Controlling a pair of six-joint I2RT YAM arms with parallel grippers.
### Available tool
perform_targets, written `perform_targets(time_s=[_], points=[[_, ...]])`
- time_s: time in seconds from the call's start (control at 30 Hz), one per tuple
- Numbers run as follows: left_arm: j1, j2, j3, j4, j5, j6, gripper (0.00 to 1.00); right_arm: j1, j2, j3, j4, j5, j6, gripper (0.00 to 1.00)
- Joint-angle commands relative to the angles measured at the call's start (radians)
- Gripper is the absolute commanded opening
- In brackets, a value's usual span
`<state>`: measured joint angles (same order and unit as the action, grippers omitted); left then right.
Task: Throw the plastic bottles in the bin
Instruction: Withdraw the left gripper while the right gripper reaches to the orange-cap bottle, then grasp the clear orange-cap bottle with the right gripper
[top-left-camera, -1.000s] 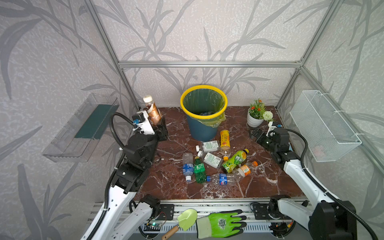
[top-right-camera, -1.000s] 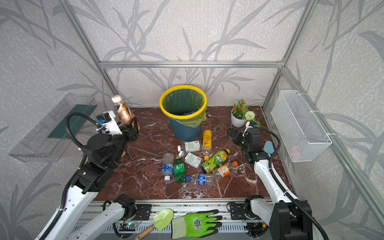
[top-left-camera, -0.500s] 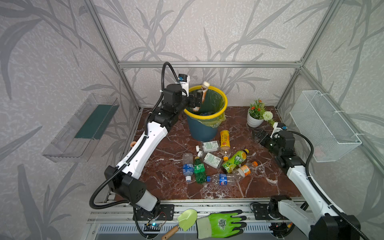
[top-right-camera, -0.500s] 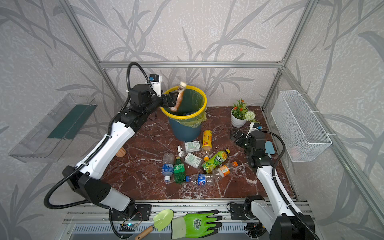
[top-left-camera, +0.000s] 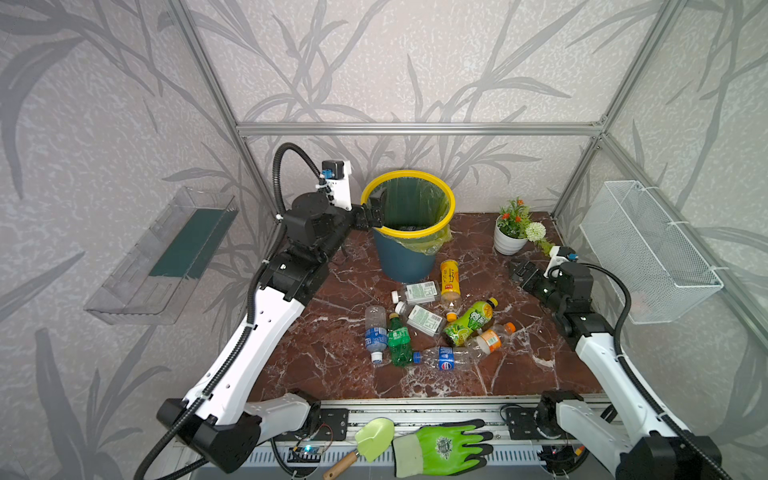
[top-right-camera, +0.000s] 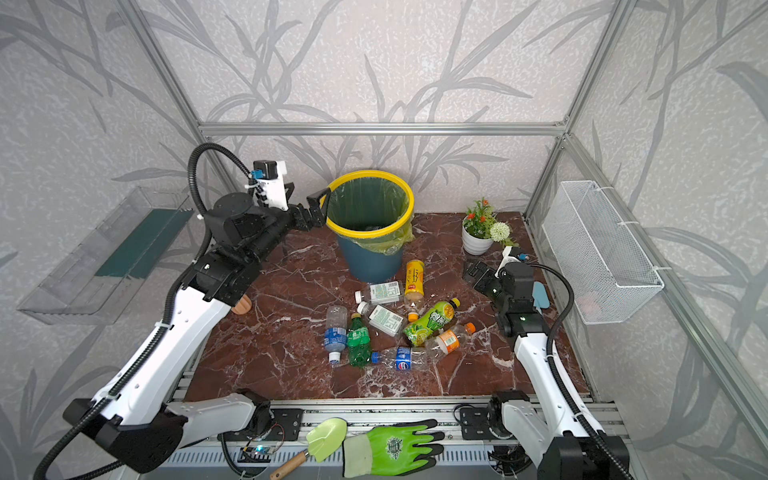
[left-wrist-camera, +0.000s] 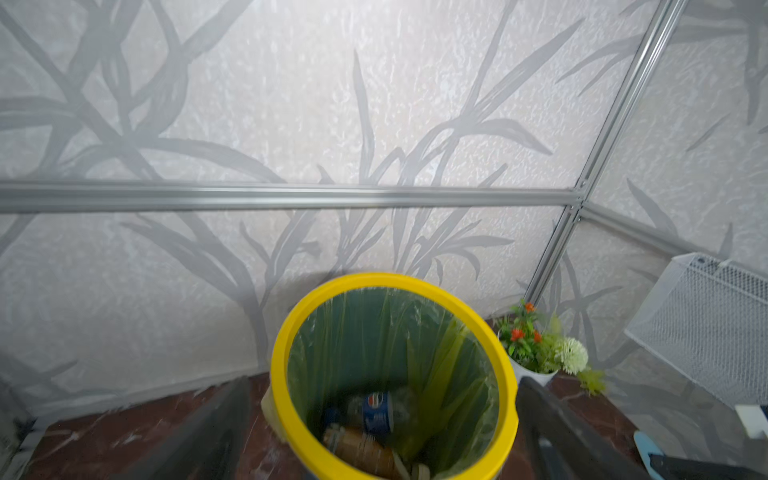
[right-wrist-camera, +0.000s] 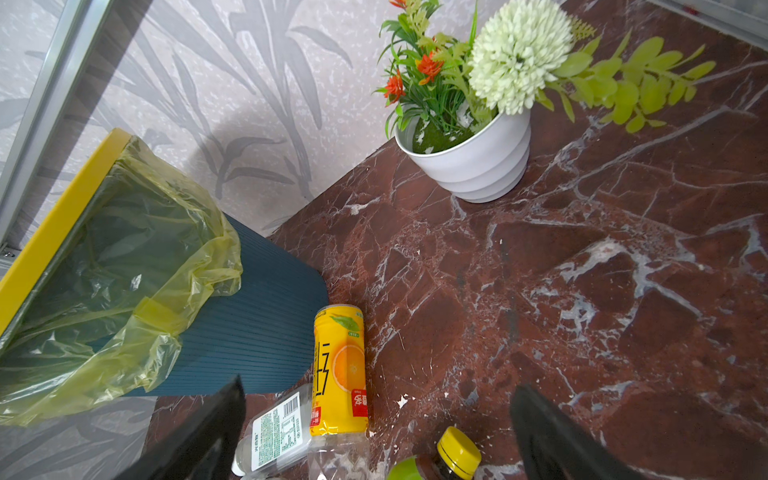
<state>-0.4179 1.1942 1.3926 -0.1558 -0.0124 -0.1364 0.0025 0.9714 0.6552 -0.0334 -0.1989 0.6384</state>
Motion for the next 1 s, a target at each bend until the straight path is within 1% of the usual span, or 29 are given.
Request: perform_targets(time_s=[0.0,0.1,0.23,0.37,0.43,0.57,0.7,0.8,0.97], points=[[-0.004,-0.038,-0.118,0.002,-0.080,0.006,0.99,-0.002,0.013,-0.005,-0.003,-0.024,-0.008,1.00],[-0.003,-0.088,-0.202,-0.001,-0.126,-0.009,0.99,-0.002,0.028,-0.003,-0.006,-0.040,-0.007,1.00],[-0.002,-0.141,-0.283,-0.060,-0.249,-0.101,0.99,-0.002,0.055,0.022,-0.093,-0.042,-0.008,0.97],[-0.002,-0.184,-0.380,-0.072,-0.279,-0.137,0.99,-0.002,0.061,0.019,-0.199,-0.031,-0.007,0.95],[-0.001,-0.195,-0.412,-0.079,-0.285,-0.161,0.99,-0.002,0.049,0.000,-0.236,-0.019,-0.008,0.94],[0.001,-0.205,-0.461,-0.079,-0.284,-0.192,0.99,0.000,0.002,-0.059,-0.290,-0.001,0.043,0.94],[0.001,-0.197,-0.482,-0.079,-0.282,-0.207,0.99,0.010,-0.052,-0.114,-0.361,-0.009,0.101,0.93],[0.000,-0.191,-0.490,-0.077,-0.282,-0.208,0.99,0.043,-0.095,-0.141,-0.432,-0.002,0.143,0.92],[0.000,-0.186,-0.503,-0.065,-0.278,-0.201,0.99,0.124,-0.183,-0.180,-0.513,0.047,0.246,0.92]])
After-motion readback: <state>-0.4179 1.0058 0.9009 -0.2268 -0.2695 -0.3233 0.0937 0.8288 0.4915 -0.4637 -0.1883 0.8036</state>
